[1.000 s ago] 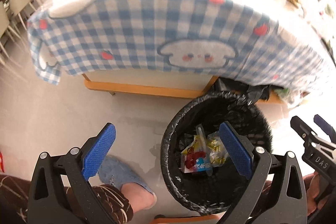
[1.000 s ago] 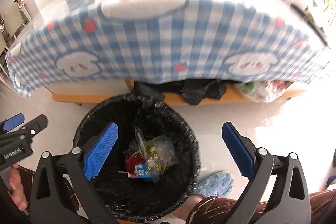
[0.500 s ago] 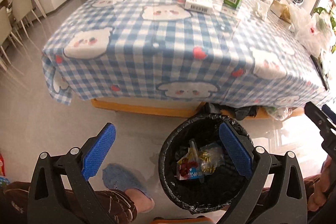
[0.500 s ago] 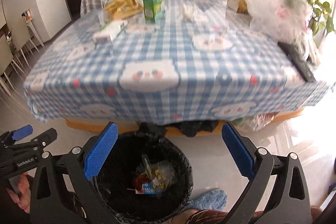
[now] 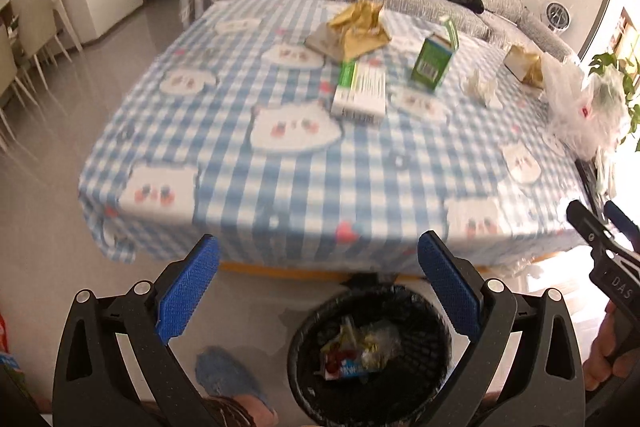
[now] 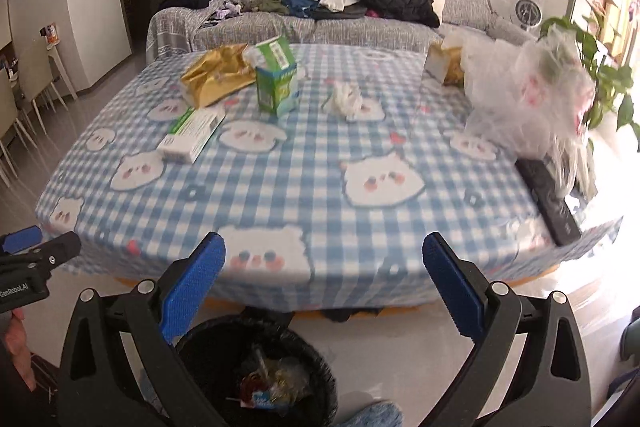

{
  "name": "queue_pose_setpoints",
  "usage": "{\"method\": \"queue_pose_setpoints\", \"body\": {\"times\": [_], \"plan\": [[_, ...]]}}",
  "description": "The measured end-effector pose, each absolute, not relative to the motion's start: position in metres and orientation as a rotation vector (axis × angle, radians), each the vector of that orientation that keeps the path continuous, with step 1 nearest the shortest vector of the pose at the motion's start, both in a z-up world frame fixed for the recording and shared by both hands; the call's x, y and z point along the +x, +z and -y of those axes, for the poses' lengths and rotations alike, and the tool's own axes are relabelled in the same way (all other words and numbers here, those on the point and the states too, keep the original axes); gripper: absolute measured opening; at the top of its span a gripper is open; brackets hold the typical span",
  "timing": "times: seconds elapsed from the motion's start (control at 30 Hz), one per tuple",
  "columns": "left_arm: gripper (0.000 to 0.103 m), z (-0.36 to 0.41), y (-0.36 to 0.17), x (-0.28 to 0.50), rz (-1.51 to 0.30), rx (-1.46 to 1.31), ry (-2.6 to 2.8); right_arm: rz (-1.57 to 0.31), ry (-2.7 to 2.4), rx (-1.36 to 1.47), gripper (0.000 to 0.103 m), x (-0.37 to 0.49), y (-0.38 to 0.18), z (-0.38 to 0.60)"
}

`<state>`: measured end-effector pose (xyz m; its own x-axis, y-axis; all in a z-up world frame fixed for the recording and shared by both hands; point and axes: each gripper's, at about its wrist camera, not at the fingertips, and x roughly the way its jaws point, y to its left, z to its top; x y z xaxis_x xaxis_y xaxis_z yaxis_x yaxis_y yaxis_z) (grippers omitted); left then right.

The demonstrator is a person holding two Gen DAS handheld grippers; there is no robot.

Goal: Collect trash
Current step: 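Raise both open tools from the bin back over the table, then grasp the white medicine box with the left tool while the right tool grasps the crumpled tissue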

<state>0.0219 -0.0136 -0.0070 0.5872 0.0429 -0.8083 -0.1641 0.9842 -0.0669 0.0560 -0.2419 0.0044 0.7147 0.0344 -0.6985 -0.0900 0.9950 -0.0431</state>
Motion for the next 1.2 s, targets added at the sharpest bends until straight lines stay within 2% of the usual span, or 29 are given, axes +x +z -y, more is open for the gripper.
{"method": "queue_pose_setpoints", "body": {"times": [0.17,0.43,0.63,1.03,1.2], "plan": [[0.097,0.017,0.003,0.062,-0.932,-0.099,0.116,-0.762,0.070,-0.083,0.090,0.093,0.013,0.247],[0.097,0.014,0.004,0.116,-0.945,-0.087,0.111,-0.790,0.078,-0.057,0.089,0.149,-0.001,0.252],[0.097,0.018,-0.013,0.161,-0.963,-0.085,0.098,-0.803,0.045,-0.074,0.093,0.197,-0.018,0.254],[0.097,0.017,-0.058,0.239,-1.040,-0.083,0.072,-0.849,0.055,-0.040,0.093,0.292,-0.035,0.257],[0.097,0.020,-0.068,0.258,-1.055,-0.066,0.068,-0.887,0.055,-0.026,0.083,0.318,-0.044,0.257]]}}
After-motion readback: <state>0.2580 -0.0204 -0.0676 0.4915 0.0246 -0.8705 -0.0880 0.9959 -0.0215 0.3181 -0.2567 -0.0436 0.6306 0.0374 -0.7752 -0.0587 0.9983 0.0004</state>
